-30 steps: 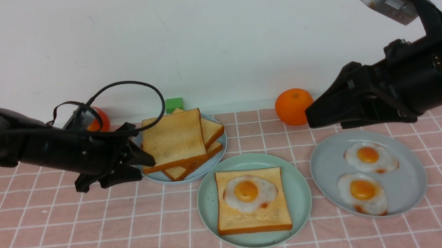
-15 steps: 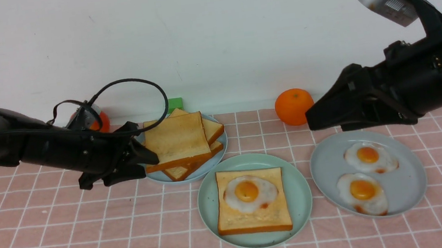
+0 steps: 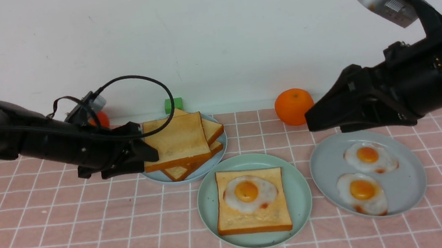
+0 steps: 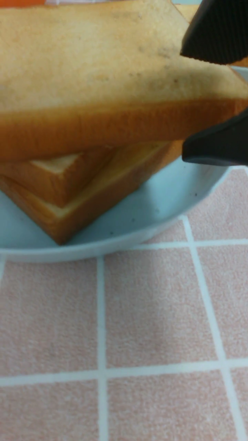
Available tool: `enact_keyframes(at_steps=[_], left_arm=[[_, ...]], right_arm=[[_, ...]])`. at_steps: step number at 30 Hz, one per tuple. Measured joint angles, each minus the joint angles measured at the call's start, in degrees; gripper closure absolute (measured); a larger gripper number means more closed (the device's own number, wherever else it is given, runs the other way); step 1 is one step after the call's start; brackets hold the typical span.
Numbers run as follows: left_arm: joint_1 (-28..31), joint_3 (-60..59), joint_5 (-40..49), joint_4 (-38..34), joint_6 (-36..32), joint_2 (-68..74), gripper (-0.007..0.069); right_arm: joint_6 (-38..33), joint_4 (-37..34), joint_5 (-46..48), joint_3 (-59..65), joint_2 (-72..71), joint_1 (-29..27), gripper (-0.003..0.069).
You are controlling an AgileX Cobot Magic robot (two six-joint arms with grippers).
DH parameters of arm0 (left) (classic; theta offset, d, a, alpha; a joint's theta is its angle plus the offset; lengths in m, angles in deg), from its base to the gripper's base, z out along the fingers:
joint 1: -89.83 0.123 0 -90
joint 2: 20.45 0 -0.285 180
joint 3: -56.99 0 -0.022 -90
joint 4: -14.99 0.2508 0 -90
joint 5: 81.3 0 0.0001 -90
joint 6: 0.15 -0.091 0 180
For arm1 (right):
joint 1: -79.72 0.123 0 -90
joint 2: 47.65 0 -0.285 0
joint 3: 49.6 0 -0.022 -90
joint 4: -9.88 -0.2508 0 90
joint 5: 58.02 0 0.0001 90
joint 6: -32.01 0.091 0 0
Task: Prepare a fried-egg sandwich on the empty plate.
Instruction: Use the left arm to grab a slice of bread, then use the left arm to place a slice of bread on the fried egg in the middle
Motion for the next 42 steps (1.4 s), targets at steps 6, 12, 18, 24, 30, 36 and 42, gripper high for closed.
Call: enact_keyframes(at_steps=[6, 12, 18, 24, 30, 36, 42], left_arm=[[0.0, 0.06, 0.59, -1.49, -0.64, 1.22, 0.0253], [0.0, 0.11, 0.91, -4.38, -4.14, 1.61, 0.0389], [0.47, 1.36, 3.8, -4.93, -4.44, 1.77, 0.0529], [3.94, 1.62, 9.23, -4.94, -4.31, -1.08, 0.0529], [4.15, -7.37, 10.87, -6.98, -2.33, -12.15, 0.0529], [-7.12, -20.25, 0.77, -8.68, -1.11, -22.31, 0.0529], [-17.91, -21.78, -4.77, -9.28, -1.12, -20.03, 0.0529]], right_arm=[[0.0, -1.29, 0.0, 0.0, 0.0, 0.0, 0.0109], [0.0, -1.46, 0.0, 0.0, 0.0, 0.0, 0.0111], [0.0, -1.52, 0.0, 0.0, 0.0, 0.0, 0.0111], [0.0, -1.68, 0.02, 0.0, 0.0, 0.0, 0.0111], [0.12, -0.78, -1.08, 0.0, 0.0, 0.0, 0.0111], [3.99, 3.93, -2.97, 0.0, 0.0, 0.0, 0.0111], [5.84, 9.13, -2.33, 0.0, 0.0, 0.0, 0.0111]])
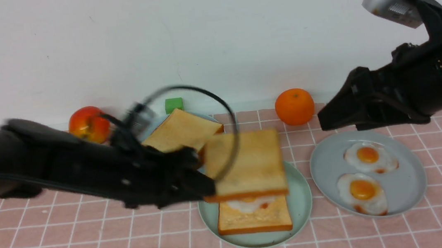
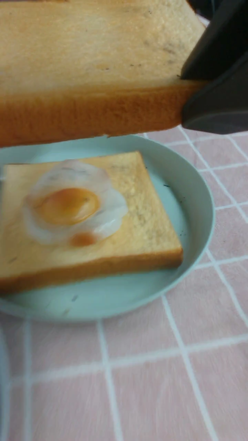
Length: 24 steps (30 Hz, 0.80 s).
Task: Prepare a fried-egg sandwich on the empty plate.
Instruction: Use the left arm to place a slice of bread on the fried egg in the middle
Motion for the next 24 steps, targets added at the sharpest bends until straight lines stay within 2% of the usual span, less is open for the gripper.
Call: enact_keyframes(at_steps=[4, 9, 16, 24], left_arm=[[-2.58, 0.0, -5.04, -0.31, -0.13, 2.53, 0.0529], [-2.66, 0.0, -9.83, -2.25, -0.76, 4.04, 0.0529], [-2.7, 0.12, -7.92, -5.87, -5.85, 6.57, 0.0529], [-2.73, 0.17, -9.62, -8.01, -9.27, 6.84, 0.0529]], right_arm=[[0.0, 0.97, 1.13, 0.0, -0.69, 0.0, 0.0112], [0.0, 1.65, 1.53, 0.0, -2.99, 0.0, 0.0112], [0.02, 1.65, 2.5, 0.0, -3.94, 0.0, 0.0112], [0.13, 1.65, 2.5, 0.0, -3.94, 0.0, 0.0112]])
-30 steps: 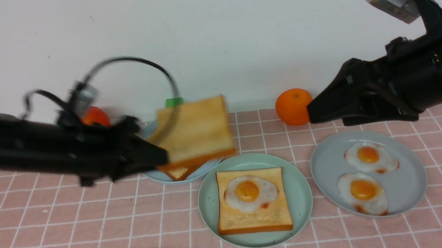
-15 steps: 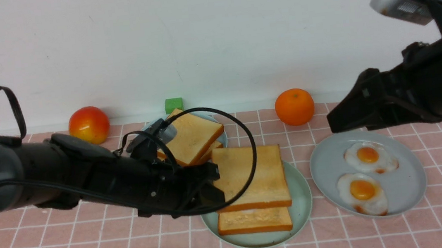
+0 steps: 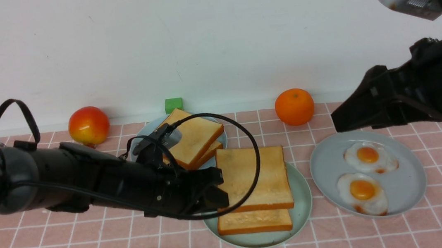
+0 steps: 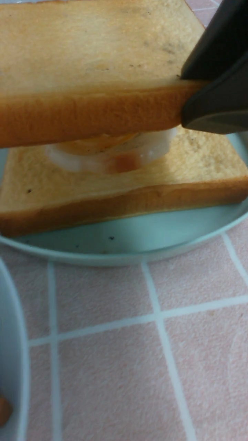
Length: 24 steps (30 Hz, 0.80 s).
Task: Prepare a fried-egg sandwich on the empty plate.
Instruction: Use the left arm to place a slice of bread on the fried egg in the middle
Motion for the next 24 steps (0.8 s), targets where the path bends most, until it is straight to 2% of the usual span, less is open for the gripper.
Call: enact_keyframes(at_steps=[6, 9, 19, 24], left_arm=[[0.0, 0.0, -0.05, -0.17, -0.07, 0.0, 0.0521], [0.0, 0.0, 0.01, -0.17, -0.07, 0.0, 0.0494], [0.0, 0.0, 1.12, -0.17, -0.07, 0.0, 0.0374], [0.0, 0.0, 1.12, 0.08, 0.85, 0.0, 0.0288]], right_arm=[[0.01, 0.0, 0.0, 0.0, 0.0, 0.0, 0.0112], [0.06, 0.04, 0.0, 0.0, 0.0, 0.0, 0.0112], [0.06, 0.04, 0.02, 0.0, 0.0, 0.0, 0.0112], [0.06, 0.04, 0.12, 0.0, 0.0, 0.0, 0.0112]])
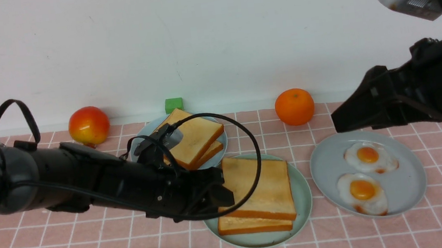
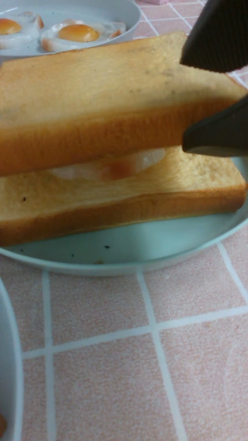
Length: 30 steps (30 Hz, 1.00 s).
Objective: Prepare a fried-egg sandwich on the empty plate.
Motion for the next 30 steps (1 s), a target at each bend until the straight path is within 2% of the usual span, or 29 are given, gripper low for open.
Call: enact_keyframes(at_steps=[3, 5, 7, 8, 9, 12, 14, 18, 20, 22, 25, 26, 27, 30], left_arm=[[0.0, 0.0, -0.22, 3.63, 3.78, -0.58, 0.0203], [0.0, 0.0, -0.22, 6.42, 5.92, -1.34, 0.0174], [0.0, 0.0, -0.14, 11.31, 9.17, -2.77, 0.0133], [0.0, 0.0, 0.32, 16.64, 12.1, -4.47, 0.0105], [0.0, 0.0, 0.52, 17.35, 12.5, -4.7, 0.01], [0.0, 0.0, 3.04, 29.73, 18.89, -10.16, 0.0087], [0.0, 0.0, 4.39, 34.41, 22.44, -13.5, 0.0094], [0.0, 0.0, 7.9, 39.37, 28.87, -20.78, 0.0157], [0.0, 0.0, 11.41, 40.22, 30.18, -24.86, 0.0238], [0.0, 0.0, 15.46, 40.66, 30.6, -28.6, 0.0344], [0.0, 0.0, 19.8, 41.35, 31.88, -34.21, 0.0512], [0.0, 0.0, 19.8, 41.41, 32.03, -34.68, 0.0512], [0.0, 0.0, 21.97, 41.91, 33.25, -38.29, 0.0599], [0.0, -0.44, 25.4, 43.42, 36.5, -46.84, 0.0612]], right_arm=[[0.0, 0.17, 0.06, 0.0, -0.14, 0.0, 0.0112], [0.0, 0.43, 0.06, 0.0, -0.43, 0.0, 0.0112], [0.0, 1.04, -0.12, 0.0, -1.48, 0.0, 0.0112], [0.0, 1.88, -0.33, 0.0, -2.74, 0.0, 0.0112], [0.0, 2.12, -0.33, 0.0, -2.92, 0.0, 0.0112], [0.06, 5.67, -0.2, 0.0, -6.09, 0.0, 0.0133], [0.92, 7.44, 0.36, 0.06, -7.7, 0.0, 0.0169], [2.54, 9.59, -0.71, 3.37, -12.99, 0.0, 0.0377], [2.68, 9.79, -4.18, 8.4, -17.9, 0.0, 0.0543], [2.56, 10.04, -9.16, 14.11, -23.12, 0.0, 0.0646], [0.52, 10.56, -15.97, 22.65, -30.72, 0.0, 0.0664], [0.33, 10.56, -16.34, 23.26, -31.97, 0.0, 0.0664], [-0.89, 10.4, -18.96, 26.85, -35.84, 0.0, 0.0664], [-2.42, 9.17, -23.3, 35.4, -45.32, 0.0, 0.0664]])
